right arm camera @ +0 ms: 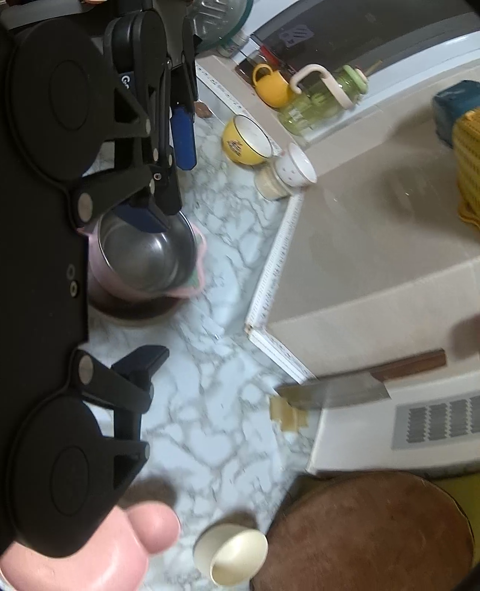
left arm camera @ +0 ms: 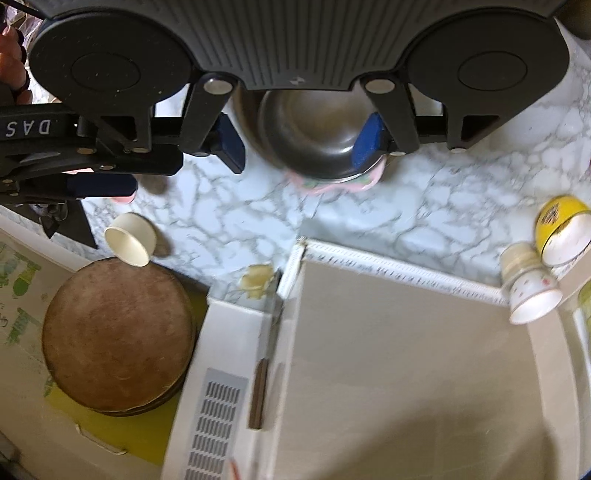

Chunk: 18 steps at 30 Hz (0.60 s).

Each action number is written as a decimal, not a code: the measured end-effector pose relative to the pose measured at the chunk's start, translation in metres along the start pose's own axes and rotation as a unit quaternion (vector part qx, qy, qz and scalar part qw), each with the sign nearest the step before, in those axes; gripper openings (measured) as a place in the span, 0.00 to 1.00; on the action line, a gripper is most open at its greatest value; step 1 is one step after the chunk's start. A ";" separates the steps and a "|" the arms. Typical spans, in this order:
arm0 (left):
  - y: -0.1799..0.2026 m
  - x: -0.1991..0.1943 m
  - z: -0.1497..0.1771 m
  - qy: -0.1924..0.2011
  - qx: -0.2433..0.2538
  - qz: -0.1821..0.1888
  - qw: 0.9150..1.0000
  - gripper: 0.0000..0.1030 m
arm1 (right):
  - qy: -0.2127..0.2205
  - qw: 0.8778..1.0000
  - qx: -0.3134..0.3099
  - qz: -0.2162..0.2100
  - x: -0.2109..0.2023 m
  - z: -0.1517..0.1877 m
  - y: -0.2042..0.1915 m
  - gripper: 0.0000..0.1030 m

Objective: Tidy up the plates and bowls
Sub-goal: 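Open both grippers and lift away from the pink pot, then move both grippers to the cream bowl by the cutting board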

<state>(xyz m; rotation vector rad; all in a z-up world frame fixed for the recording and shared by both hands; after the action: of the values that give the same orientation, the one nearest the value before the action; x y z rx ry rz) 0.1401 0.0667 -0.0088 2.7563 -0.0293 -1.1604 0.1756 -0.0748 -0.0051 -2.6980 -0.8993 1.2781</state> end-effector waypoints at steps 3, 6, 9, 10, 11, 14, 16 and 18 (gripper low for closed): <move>0.018 0.005 -0.008 0.004 0.007 0.013 1.000 0.64 | 0.011 1.000 0.003 0.013 -0.010 -0.005 0.017 0.78; 0.039 0.012 -0.016 0.005 0.020 0.022 1.000 0.64 | 0.012 1.000 0.013 0.021 -0.018 -0.008 0.036 0.82; 0.061 0.019 -0.024 0.006 0.029 0.034 0.999 0.66 | 0.023 0.999 0.018 0.033 -0.029 -0.012 0.056 0.89; 0.067 0.022 -0.027 0.007 0.032 0.037 0.999 0.70 | 0.026 0.999 0.020 0.038 -0.032 -0.014 0.063 0.91; 0.074 0.024 -0.030 0.011 0.036 0.039 0.999 0.75 | 0.028 0.998 0.020 0.042 -0.035 -0.015 0.070 0.92; 0.096 0.030 -0.039 0.020 0.049 0.047 0.997 0.75 | 0.036 0.997 0.027 0.059 -0.044 -0.019 0.093 0.96; 0.110 0.036 -0.045 0.022 0.057 0.053 0.997 0.75 | 0.042 0.996 0.036 0.070 -0.048 -0.022 0.110 0.98; 0.124 0.043 -0.051 0.023 0.065 0.059 0.996 0.75 | 0.046 0.995 0.042 0.083 -0.052 -0.024 0.125 0.99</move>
<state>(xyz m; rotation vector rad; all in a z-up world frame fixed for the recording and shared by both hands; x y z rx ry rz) 0.2112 -0.0527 0.0141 2.8479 -0.2667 -1.1007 0.2284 -0.2004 0.0150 -2.7871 -0.6094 1.1762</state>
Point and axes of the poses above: each gripper's, at about its wrist camera, not at the fingertips, and x roughly the way its jaws point, y to its right, z to its underside, the point moved 7 cm from there along x, roughly the way its jaws point, and after that the axes turned 3 degrees about z, right-handed, at the moved point
